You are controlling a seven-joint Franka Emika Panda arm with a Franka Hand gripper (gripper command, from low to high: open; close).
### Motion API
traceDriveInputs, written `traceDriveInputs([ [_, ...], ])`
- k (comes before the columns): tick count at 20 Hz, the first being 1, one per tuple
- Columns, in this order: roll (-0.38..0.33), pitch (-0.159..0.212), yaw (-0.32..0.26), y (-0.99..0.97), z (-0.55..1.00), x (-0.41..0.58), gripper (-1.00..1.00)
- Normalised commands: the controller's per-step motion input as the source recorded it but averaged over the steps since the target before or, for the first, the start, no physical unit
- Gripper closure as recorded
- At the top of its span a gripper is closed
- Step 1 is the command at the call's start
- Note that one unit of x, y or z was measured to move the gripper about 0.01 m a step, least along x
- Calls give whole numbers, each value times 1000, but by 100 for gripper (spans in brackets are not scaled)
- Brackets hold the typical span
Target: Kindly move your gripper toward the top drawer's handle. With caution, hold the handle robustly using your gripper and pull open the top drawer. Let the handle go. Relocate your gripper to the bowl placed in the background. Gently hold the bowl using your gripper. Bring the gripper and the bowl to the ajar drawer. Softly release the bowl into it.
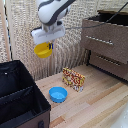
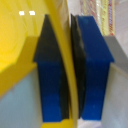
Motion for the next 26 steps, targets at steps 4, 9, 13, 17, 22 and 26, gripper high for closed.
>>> traceDriveInputs([
  [4,17,77,-126,-411,992,-77,100],
  [9,62,100,-128,-719,937,0,100],
  [13,67,98,-112,-756,919,0,100],
  [17,65,104,-122,-738,919,-6,100],
  [22,76,83,-101,-783,871,-42,100],
  [26,46,47,-139,-745,707,-12,100],
])
